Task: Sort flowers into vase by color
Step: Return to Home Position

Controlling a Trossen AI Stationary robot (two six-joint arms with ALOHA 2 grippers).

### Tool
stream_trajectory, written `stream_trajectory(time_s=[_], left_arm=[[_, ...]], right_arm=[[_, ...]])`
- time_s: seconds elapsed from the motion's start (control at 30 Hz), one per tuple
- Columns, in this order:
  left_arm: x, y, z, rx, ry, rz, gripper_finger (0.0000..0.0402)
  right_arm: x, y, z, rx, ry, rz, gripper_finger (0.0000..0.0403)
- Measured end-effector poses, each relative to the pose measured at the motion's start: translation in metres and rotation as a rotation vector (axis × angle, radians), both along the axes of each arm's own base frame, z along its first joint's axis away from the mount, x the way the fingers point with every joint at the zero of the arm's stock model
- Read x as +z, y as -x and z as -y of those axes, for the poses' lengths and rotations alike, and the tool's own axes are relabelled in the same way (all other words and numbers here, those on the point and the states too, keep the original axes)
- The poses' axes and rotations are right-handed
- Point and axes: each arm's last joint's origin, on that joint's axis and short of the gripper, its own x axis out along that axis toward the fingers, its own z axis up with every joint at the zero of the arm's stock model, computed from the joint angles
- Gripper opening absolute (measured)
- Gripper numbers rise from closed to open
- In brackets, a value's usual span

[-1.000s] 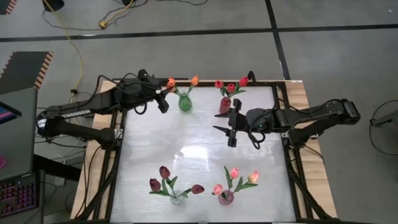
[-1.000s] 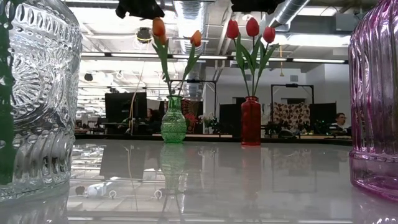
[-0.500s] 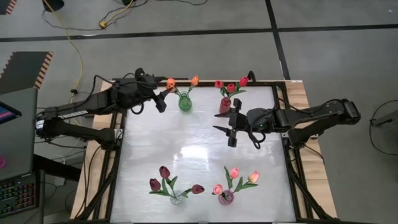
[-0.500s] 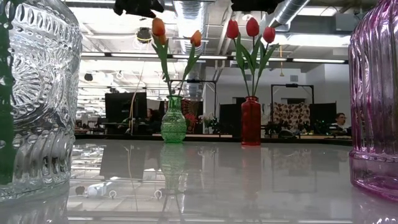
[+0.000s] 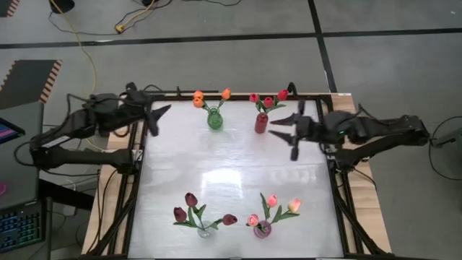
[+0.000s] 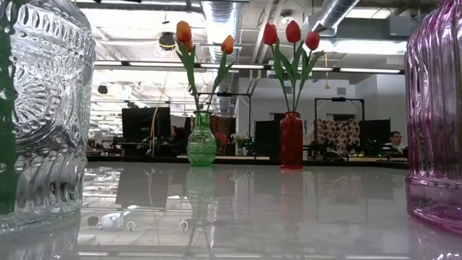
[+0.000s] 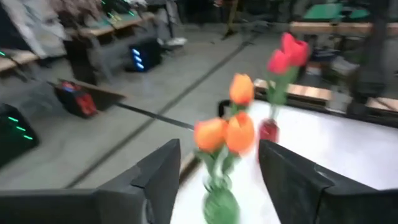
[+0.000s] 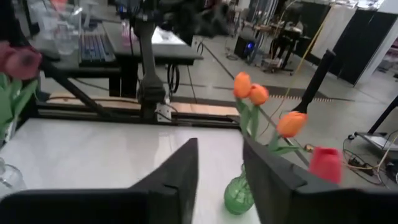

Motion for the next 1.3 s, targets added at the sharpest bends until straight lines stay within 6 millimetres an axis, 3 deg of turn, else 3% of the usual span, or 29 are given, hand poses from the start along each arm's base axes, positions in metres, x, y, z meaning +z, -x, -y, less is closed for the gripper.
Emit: stream_trajectory(time_s=[0.17, 0.3, 0.47, 0.63, 0.9, 1.1, 1.3], left_arm=[[-0.008, 0.023, 0.009, -0.101, 0.12, -0.002, 0.0147], [-0.031, 0.027, 0.013, -0.192, 0.159, -0.004, 0.0081], [-0.067, 0.026, 0.015, -0.253, 0.168, 0.021, 0.0008], [-0.094, 0.03, 0.017, -0.312, 0.15, 0.09, 0.001], [-0.132, 0.04, 0.022, -0.373, 0.116, 0.189, 0.0011], [-0.159, 0.045, 0.023, -0.381, 0.1, 0.224, 0.0011], [-0.176, 0.047, 0.024, -0.403, 0.087, 0.26, 0.0011]], right_arm=[[0.007, 0.03, 0.004, 0.006, 0.001, -0.004, 0.0083], [0.002, 0.041, 0.004, 0.061, -0.027, -0.074, 0.002], [-0.018, 0.044, 0.002, 0.126, -0.044, -0.103, 0.0038], [-0.059, 0.047, 0.003, 0.126, -0.048, -0.084, 0.0057], [-0.124, 0.062, 0.005, 0.117, -0.14, 0.019, 0.0029], [-0.161, 0.074, 0.006, 0.113, -0.194, 0.077, 0.0027], [-0.186, 0.081, 0.007, 0.121, -0.2, 0.139, 0.0037]])
